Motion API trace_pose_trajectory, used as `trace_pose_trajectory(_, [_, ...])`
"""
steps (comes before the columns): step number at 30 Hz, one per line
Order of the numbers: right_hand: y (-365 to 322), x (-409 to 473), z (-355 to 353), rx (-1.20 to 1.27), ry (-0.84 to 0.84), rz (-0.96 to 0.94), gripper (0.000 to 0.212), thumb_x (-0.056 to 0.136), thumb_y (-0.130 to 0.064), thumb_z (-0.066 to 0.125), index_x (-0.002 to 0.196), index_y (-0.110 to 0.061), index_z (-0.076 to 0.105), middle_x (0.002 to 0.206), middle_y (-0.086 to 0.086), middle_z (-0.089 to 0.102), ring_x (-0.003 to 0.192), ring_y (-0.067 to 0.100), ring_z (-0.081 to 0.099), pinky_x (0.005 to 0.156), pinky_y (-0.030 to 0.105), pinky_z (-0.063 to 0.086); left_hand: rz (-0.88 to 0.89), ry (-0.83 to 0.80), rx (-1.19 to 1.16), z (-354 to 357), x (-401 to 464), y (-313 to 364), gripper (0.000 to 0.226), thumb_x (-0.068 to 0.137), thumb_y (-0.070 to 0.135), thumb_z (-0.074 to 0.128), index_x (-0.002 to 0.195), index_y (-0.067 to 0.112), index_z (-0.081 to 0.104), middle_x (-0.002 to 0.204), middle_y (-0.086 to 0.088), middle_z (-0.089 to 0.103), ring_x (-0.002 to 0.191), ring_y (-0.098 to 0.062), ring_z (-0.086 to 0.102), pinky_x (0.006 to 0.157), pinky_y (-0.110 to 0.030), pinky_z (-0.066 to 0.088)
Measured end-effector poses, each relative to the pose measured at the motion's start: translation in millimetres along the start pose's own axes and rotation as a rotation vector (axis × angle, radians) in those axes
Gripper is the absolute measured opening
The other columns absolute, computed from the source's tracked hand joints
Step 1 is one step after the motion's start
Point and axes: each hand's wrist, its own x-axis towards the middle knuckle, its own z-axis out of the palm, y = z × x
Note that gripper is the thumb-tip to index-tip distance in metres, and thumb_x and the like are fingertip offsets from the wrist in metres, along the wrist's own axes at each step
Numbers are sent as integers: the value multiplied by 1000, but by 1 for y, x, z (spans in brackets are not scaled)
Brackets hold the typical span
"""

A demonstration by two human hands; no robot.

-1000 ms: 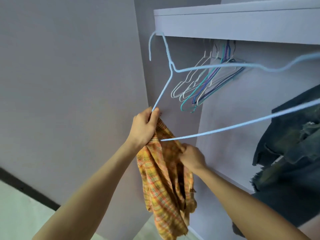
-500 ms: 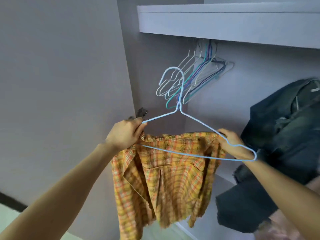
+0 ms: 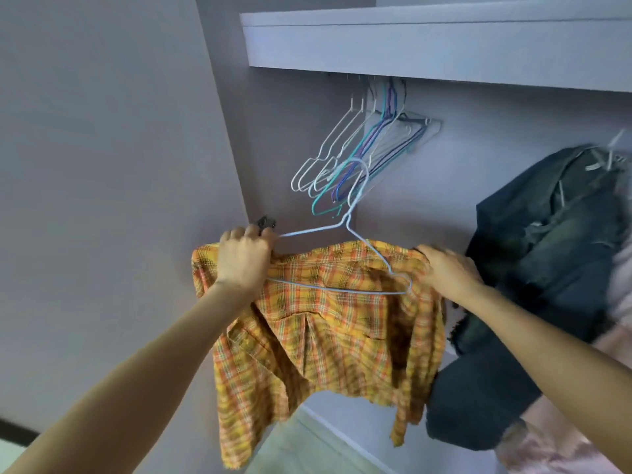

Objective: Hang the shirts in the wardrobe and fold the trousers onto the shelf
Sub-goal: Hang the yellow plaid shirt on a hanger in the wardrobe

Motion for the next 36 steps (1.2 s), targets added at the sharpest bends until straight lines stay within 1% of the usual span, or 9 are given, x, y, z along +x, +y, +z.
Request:
trace_pose_trajectory(4, [-17, 7, -20, 199, 58, 60, 29, 92, -15, 47, 119, -18, 54, 113, 14, 64, 99, 36, 59, 80, 40, 49, 9, -71, 53, 7, -3, 8, 35, 91, 10, 44, 125, 14, 51, 117, -8, 56, 111, -30, 52, 92, -35, 38])
trace_pose_trajectory(9, [-53, -14, -20, 626, 470, 145, 21, 89, -13, 53, 109, -16, 56, 96, 17, 66, 88, 37, 60, 73, 40, 48, -187, -70, -176, 12, -1, 10, 34, 86, 2, 44, 116, 11, 57, 109, -11, 59, 103, -34, 54, 87, -38, 39])
trace_pose_trajectory(14, [-65, -44, 0, 449, -497, -215, 18, 90, -45, 49, 105, -37, 56, 84, -7, 66, 73, 9, 63, 71, 35, 53, -199, 59, -312, 9, -5, 7, 26, 89, 3, 46, 108, 9, 63, 95, -14, 56, 92, -35, 52, 77, -38, 35])
trace_pose_trajectory(16, [-59, -35, -9, 418, -262, -184, 39, 84, -56, 49, 98, -25, 68, 83, -8, 68, 76, 9, 61, 74, 34, 51, -143, 96, -333, 9, -11, 6, 22, 90, 3, 48, 104, 7, 65, 91, -13, 56, 89, -34, 51, 76, -38, 32])
trace_pose_trajectory(19, [-55, -18, -28, 392, 365, -216, 27, 84, -41, 59, 95, -16, 65, 92, 2, 65, 91, 24, 58, 80, 39, 45, -111, 140, -365, 7, -17, 1, 21, 90, 0, 49, 101, 4, 66, 90, -14, 57, 88, -35, 52, 75, -38, 33])
trace_pose_trajectory(22, [-69, -5, -38, 379, 98, -385, 46, 89, -40, 54, 131, -22, 48, 125, 2, 57, 115, 21, 52, 96, 40, 38, -109, 159, -449, 1, -18, -1, 21, 90, 0, 51, 104, 1, 67, 89, -15, 58, 87, -36, 53, 77, -40, 36])
trace_pose_trajectory(24, [-84, -3, -34, 446, 51, -415, 35, 94, -33, 48, 128, -24, 50, 112, 1, 66, 98, 24, 63, 85, 39, 48, -99, 154, -505, -4, -19, -4, 22, 91, 3, 52, 107, 2, 68, 90, -16, 57, 88, -36, 53, 79, -42, 38])
trace_pose_trajectory(28, [-91, -2, -27, 448, 346, -401, 17, 95, -19, 50, 103, -14, 64, 62, 5, 60, 59, 32, 60, 52, 35, 42, -61, 42, -643, -7, -20, -14, 27, 94, 17, 54, 116, 5, 63, 102, -16, 59, 99, -32, 54, 83, -31, 38])
trace_pose_trajectory(36, [-87, -12, -26, 165, 620, -484, 31, 68, 11, 68, 93, -6, 72, 64, 10, 69, 42, 31, 60, 38, 30, 44, -50, -268, -455, -10, -21, -30, 36, 85, -3, 39, 114, 12, 55, 103, -20, 63, 94, -42, 58, 79, -45, 49])
